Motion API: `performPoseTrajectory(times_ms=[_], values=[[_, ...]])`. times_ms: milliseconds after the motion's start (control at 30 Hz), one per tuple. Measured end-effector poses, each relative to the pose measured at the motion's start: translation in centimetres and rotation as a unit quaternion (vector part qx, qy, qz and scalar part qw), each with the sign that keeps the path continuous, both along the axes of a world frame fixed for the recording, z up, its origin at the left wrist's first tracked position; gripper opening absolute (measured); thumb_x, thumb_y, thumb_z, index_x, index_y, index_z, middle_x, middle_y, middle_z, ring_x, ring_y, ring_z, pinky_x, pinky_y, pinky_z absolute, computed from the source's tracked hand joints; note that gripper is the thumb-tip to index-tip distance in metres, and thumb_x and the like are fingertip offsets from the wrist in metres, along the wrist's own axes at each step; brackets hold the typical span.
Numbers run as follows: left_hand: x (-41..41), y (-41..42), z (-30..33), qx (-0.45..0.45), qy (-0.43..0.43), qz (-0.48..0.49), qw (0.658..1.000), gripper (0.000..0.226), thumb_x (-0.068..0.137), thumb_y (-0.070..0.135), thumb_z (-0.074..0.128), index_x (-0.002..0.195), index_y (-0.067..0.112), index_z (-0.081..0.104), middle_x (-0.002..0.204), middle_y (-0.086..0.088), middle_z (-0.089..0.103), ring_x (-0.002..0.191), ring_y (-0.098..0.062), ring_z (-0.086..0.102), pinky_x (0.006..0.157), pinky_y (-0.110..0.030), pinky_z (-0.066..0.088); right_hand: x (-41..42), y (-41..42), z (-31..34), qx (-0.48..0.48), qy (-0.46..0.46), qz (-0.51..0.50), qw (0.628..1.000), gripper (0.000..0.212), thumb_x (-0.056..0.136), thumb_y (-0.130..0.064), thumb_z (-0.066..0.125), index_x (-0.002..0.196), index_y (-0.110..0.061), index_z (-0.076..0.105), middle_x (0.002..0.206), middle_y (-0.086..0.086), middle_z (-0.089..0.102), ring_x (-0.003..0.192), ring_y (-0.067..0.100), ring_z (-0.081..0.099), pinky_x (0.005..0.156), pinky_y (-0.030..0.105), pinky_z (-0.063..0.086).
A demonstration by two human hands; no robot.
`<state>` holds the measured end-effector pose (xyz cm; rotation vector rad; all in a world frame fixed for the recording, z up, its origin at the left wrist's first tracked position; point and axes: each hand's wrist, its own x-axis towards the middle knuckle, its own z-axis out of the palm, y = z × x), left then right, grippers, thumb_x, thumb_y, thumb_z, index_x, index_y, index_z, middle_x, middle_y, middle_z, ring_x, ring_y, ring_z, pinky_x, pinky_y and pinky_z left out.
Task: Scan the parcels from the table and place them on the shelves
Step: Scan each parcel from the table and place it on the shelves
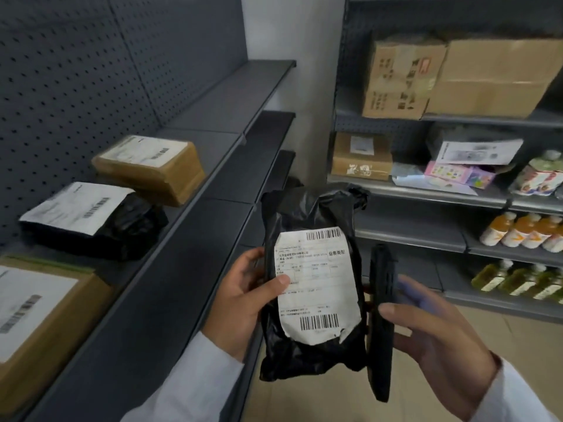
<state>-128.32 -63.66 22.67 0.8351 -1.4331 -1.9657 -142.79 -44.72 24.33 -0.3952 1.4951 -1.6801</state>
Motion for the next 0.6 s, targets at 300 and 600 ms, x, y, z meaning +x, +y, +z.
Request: performPoseTrajectory(times_ms=[300, 600], values=[[-8.6, -12.0, -0.6, -0.014, -0.015, 0.214, 0.977, 0.036, 0.08, -0.005, 0.07, 0.109, 0.016, 0.065, 0.103, -0.007, 0.076, 0.1, -0.029, 0.071, 0.085, -0.046, 0.055, -13.7, -19.1, -1.0, -0.028, 0.001, 0.198, 0.98, 0.11, 0.015, -0.044, 0.096, 0.118, -0.016, 0.071, 0.112, 0.012, 0.075, 0.09, 0.03, 0.075, 0.062, 0.029, 0.058], [-17.8, -21.8, 3.1, -0.062, -0.034, 0.374, 0.925, 0.036, 0.084, -0.011, 0.064, 0.101, 0.02, 0.061, 0.086, 0.011, 0.077, 0.081, -0.003, 0.072, 0.066, -0.02, 0.056, -26.0, -36.9, 1.7, -0.052, -0.001, 0.372, 0.927, 0.102, 0.022, -0.043, 0.099, 0.117, -0.018, 0.073, 0.12, 0.011, 0.073, 0.108, 0.036, 0.07, 0.097, 0.052, 0.049]])
